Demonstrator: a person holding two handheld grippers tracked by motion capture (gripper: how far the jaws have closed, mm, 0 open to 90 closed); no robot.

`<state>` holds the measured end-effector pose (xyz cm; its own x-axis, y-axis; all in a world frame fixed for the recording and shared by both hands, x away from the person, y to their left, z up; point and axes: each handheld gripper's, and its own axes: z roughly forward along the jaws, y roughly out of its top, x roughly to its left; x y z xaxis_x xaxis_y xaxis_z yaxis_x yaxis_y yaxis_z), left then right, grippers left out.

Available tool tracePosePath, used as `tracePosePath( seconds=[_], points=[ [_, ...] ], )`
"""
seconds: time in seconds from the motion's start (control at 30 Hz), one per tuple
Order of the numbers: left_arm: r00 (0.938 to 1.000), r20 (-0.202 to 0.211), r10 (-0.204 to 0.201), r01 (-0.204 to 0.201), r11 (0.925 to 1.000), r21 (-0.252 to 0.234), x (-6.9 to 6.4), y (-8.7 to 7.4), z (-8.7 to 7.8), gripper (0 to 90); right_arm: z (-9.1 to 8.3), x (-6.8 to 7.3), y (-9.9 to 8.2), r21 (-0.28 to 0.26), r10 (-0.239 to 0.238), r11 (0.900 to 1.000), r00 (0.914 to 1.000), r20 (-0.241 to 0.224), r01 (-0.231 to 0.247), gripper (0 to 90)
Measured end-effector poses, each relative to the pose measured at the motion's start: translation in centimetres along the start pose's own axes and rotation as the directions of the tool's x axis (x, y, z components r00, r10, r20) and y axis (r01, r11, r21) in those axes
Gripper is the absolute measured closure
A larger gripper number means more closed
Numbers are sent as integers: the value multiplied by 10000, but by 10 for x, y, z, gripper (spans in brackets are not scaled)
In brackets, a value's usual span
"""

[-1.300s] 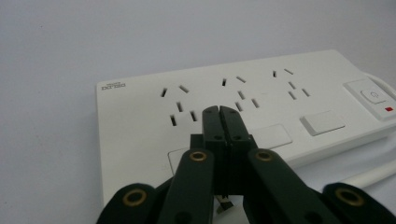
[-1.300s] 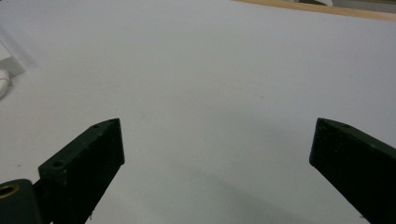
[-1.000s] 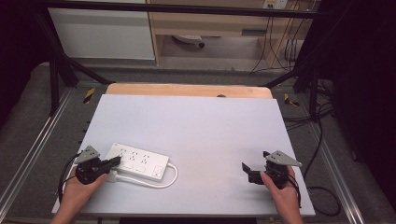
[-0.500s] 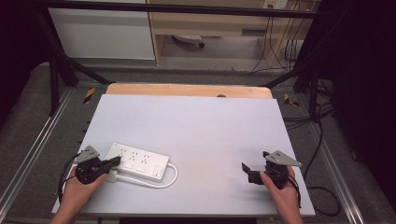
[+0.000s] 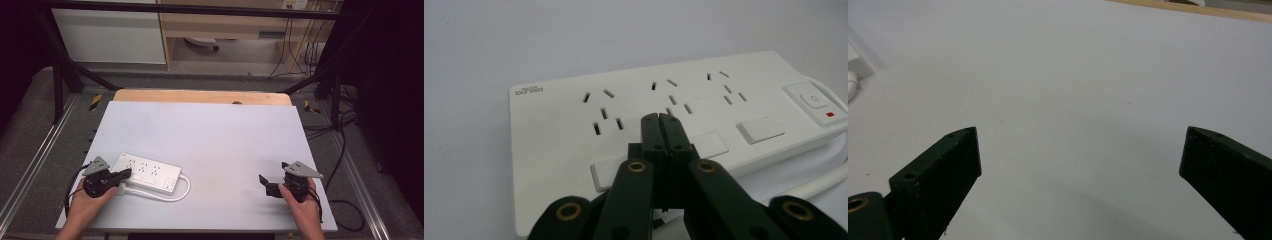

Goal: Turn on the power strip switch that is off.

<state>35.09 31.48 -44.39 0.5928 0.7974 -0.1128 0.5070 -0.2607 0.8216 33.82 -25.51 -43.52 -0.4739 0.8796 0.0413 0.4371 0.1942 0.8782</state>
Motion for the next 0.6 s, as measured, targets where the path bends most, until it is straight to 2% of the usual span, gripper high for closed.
tracePosePath(
  seconds=[0.6],
  points=[
    [9999, 68, -93, 94, 9998, -157, 1, 0, -1, 900, 0, 0, 0, -19, 49, 10000, 10000, 1, -49, 35]
  ],
)
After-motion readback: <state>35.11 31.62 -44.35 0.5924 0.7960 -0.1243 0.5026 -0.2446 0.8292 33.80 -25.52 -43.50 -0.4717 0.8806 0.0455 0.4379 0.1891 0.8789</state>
